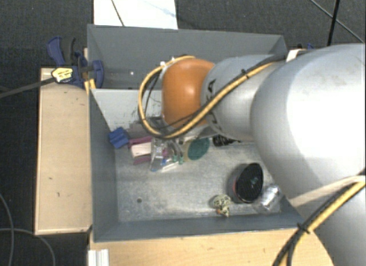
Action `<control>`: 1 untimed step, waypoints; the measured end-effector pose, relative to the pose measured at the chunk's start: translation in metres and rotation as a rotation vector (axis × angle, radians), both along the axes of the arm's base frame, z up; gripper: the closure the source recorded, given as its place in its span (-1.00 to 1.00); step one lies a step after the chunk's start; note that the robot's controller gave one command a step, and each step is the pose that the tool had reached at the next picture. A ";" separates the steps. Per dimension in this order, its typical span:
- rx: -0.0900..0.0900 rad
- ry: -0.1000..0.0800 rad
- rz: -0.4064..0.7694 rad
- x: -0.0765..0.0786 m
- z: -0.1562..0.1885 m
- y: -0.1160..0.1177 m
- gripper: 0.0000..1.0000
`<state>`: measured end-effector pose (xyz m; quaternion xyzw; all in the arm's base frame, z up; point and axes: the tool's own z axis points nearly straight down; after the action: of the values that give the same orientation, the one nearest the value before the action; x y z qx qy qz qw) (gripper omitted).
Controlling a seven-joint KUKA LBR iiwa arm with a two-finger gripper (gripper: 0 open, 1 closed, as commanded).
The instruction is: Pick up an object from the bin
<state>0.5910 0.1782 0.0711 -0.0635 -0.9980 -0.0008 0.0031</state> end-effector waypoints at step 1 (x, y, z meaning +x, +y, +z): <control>0.001 -0.016 -0.019 -0.028 0.106 -0.017 1.00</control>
Offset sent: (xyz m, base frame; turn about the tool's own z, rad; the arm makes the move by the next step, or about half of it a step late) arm -0.0301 -0.0178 0.1003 0.0256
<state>0.5625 0.1609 0.1771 -0.0729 -0.9973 -0.0019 -0.0048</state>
